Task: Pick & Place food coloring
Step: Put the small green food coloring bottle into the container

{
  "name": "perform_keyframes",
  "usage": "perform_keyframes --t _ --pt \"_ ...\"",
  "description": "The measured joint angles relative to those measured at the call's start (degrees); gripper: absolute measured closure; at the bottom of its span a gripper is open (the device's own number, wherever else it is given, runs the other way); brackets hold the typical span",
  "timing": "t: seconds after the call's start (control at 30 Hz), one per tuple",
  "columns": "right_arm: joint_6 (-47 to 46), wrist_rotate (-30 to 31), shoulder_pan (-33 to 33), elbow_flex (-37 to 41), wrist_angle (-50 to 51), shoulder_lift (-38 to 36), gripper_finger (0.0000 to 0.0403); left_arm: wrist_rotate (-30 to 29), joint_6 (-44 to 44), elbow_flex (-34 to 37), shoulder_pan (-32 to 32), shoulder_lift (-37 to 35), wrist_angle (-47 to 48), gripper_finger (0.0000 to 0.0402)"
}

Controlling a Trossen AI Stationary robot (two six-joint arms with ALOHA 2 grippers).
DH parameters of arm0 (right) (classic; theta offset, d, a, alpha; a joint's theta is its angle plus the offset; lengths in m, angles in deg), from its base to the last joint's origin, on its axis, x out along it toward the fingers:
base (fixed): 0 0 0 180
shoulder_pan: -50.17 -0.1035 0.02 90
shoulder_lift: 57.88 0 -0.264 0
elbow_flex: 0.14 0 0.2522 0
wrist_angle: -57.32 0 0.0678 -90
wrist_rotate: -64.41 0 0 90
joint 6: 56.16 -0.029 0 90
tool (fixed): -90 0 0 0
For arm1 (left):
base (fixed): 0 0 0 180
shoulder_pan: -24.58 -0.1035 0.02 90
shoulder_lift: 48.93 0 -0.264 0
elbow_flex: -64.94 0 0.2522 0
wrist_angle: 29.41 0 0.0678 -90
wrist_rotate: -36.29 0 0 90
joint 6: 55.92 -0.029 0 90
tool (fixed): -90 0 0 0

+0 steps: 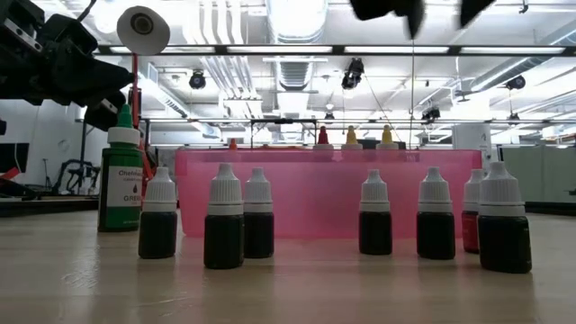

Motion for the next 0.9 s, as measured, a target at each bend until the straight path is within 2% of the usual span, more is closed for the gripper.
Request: perform_keyframes --t 0.47,0.9 --pt "-19.65 0.21 -8.13 0.94 -0.33 1.70 0.0263 0.01 -0.01 -0.01 0.01 0.01 0.01 0.0402" --pt "-47.54 0.11 -11.84 7.74 -0.30 1.77 0.0270 0.02 -0.01 0.00 0.01 0.02 0.01 0.0402"
